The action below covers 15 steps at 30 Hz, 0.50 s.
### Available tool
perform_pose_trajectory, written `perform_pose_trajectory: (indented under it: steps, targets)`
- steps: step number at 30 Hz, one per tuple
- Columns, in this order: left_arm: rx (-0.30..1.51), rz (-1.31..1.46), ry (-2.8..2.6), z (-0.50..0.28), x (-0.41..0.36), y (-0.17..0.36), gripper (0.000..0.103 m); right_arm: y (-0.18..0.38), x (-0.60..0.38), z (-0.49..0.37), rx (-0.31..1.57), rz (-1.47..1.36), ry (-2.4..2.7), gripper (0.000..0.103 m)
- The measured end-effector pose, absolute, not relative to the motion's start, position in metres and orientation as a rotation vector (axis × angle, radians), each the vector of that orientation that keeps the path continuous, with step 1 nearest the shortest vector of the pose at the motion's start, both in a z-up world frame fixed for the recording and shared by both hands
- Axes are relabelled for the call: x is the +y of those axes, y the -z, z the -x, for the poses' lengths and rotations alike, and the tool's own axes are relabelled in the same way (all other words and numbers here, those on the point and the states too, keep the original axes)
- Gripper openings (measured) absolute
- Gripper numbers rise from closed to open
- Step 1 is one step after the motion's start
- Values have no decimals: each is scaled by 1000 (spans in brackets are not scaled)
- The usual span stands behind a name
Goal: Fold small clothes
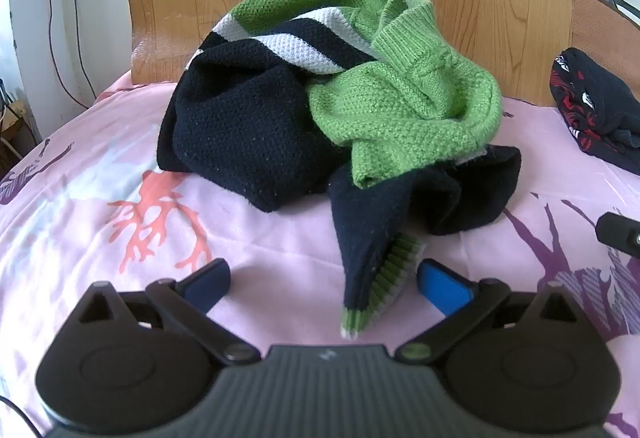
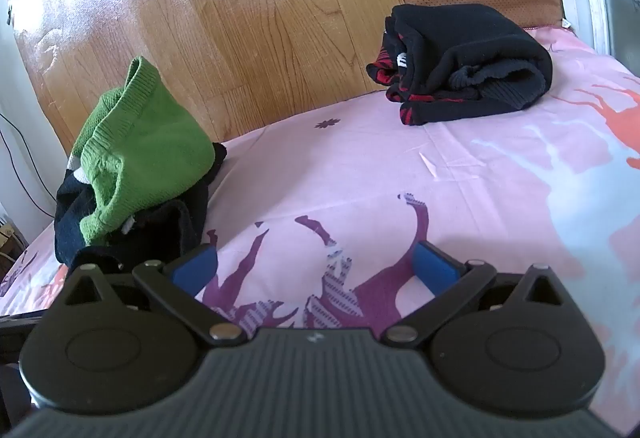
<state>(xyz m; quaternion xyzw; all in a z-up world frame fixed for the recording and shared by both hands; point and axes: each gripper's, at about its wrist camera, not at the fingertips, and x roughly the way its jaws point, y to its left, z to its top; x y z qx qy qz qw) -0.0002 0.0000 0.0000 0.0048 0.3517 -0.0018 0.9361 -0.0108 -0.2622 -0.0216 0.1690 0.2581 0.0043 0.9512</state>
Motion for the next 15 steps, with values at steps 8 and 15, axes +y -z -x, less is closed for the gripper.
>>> perform_pose_trajectory:
  steps: [8,15]
  targets:
    - [723,-8,2,0,2,0,103,21,-262,11,525,-341,-8,103]
    - [721,-10,4,1,1,0,103,22,-262,11,525,-343,-9,103]
